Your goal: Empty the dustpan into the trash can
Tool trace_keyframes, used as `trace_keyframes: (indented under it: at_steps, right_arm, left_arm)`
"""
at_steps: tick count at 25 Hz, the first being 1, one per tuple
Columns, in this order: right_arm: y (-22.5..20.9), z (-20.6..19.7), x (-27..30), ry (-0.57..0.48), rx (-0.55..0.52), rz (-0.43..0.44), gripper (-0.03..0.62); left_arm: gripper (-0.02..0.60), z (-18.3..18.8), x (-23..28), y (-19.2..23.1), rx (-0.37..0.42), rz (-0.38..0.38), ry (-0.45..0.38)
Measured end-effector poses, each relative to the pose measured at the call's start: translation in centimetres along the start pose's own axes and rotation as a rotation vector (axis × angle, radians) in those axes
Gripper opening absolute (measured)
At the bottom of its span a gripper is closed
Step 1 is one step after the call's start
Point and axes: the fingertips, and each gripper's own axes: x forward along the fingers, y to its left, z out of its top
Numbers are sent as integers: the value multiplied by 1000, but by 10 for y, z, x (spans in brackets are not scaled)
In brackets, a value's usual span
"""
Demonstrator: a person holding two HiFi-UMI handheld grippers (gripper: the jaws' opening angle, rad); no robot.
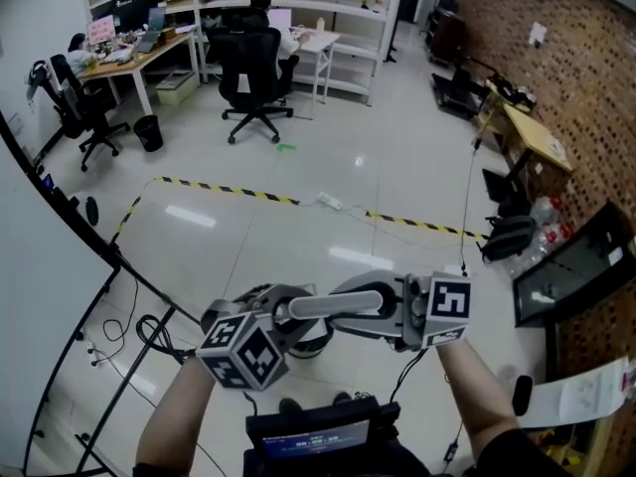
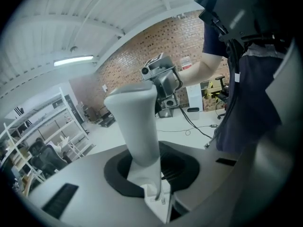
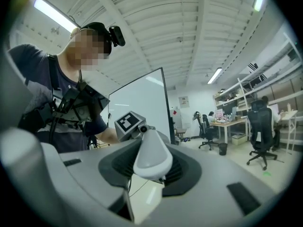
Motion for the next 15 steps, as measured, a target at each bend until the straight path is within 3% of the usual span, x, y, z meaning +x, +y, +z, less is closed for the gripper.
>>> trace_keyframes:
  at_steps: [9,15]
  right_arm:
    - [-52,11,21,-43,8,91,140]
    - [-85,17,22,-109,32,184,140]
  left_arm:
    - [66,-21,-2,48,-92,34,-1]
    - [71,-26,6,78,-142,102,6]
